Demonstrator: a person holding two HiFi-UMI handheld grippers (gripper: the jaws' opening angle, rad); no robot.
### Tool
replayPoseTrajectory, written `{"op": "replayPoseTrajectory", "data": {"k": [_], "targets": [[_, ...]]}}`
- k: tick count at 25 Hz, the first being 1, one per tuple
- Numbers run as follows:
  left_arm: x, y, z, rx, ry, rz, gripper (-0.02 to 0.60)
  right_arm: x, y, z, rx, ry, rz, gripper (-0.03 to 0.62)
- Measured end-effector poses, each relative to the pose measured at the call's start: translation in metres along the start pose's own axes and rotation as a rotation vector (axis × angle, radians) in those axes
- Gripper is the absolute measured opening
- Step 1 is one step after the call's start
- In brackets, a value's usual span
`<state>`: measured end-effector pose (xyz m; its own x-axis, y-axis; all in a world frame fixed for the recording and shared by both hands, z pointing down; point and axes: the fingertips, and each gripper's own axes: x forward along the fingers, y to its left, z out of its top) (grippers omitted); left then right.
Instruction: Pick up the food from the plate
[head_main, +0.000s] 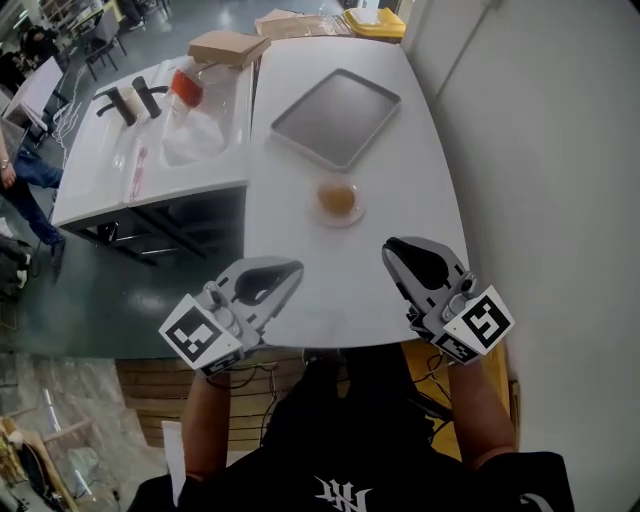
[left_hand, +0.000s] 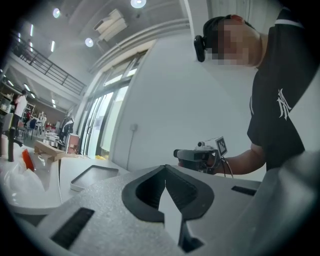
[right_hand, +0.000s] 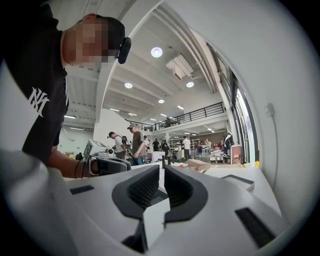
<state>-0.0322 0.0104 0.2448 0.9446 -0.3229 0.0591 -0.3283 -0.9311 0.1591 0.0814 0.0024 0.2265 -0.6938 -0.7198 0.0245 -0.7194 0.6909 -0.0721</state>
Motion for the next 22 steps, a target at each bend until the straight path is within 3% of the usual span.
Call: {"op": "replayPoseTrajectory", "data": {"k": [6,22], "targets": [[0.008,0.006,0.005,0.027,0.019,0.003,0.006,0.01,-0.015,0.003,-0.016,0.0,-0.002,0.025],[0.044,0.081,-0.022,-0.043,0.069,0.052,0.006,0.092,-0.081,-0.043,0.006,0.08,0.081,0.026]]}}
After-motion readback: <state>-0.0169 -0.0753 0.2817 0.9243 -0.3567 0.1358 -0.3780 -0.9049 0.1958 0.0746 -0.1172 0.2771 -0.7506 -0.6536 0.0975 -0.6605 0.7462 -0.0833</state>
